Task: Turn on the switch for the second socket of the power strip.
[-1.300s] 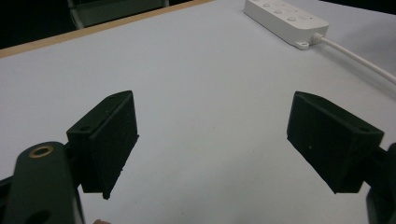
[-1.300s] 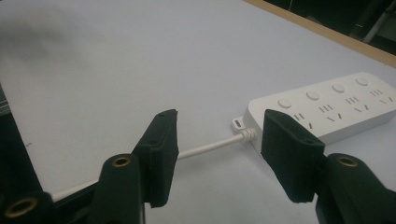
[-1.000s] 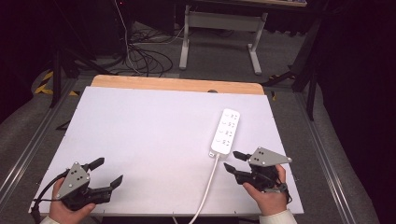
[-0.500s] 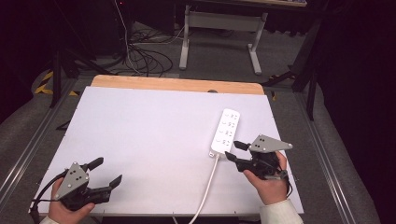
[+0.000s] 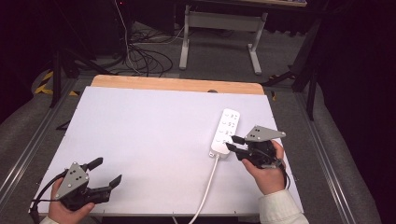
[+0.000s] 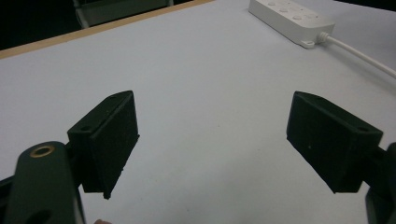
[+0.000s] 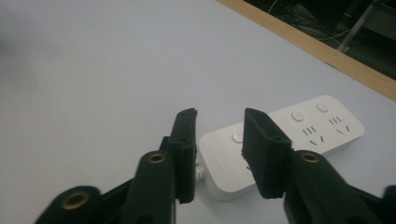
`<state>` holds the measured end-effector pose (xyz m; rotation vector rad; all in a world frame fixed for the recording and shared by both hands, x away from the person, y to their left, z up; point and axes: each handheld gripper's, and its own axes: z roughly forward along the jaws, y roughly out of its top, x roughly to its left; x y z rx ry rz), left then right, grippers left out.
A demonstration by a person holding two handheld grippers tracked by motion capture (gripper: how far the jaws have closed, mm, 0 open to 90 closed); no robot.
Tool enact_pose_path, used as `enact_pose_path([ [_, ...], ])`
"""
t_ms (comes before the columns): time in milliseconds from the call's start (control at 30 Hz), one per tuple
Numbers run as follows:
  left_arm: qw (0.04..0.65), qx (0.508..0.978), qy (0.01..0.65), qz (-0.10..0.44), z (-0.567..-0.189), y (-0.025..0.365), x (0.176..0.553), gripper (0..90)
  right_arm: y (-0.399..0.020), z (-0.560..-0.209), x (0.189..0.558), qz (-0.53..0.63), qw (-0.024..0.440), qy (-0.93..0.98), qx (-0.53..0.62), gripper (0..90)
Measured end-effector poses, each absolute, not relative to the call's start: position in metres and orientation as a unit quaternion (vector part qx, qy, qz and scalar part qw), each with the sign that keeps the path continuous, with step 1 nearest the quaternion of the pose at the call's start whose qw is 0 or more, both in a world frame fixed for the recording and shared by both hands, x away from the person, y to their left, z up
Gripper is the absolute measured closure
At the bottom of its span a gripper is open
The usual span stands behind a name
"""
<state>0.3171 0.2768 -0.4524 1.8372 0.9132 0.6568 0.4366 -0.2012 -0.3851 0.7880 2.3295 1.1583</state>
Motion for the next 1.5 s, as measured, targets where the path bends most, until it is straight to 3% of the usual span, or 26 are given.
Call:
enact_pose_path([
  [167, 0.474, 0.748, 0.377, 0.271, -0.452, 0.278, 0.315, 17.3, -0.199, -0.386, 0.452, 0.418, 0.209, 0.834, 0.295, 88.8],
  [233, 0.472, 0.749, 0.378, 0.271, -0.453, 0.278, 0.314, 17.3, -0.199, -0.387, 0.458, 0.417, 0.208, 0.832, 0.301, 90.0],
  [900, 0.469, 0.748, 0.382, 0.273, -0.453, 0.280, 0.314, 17.3, -0.185, -0.415, 0.509, 0.400, 0.204, 0.824, 0.345, 90.0],
  [1500, 0.468, 0.750, 0.381, 0.273, -0.453, 0.281, 0.314, 17.3, -0.179, -0.439, 0.532, 0.376, 0.206, 0.828, 0.360, 90.0],
])
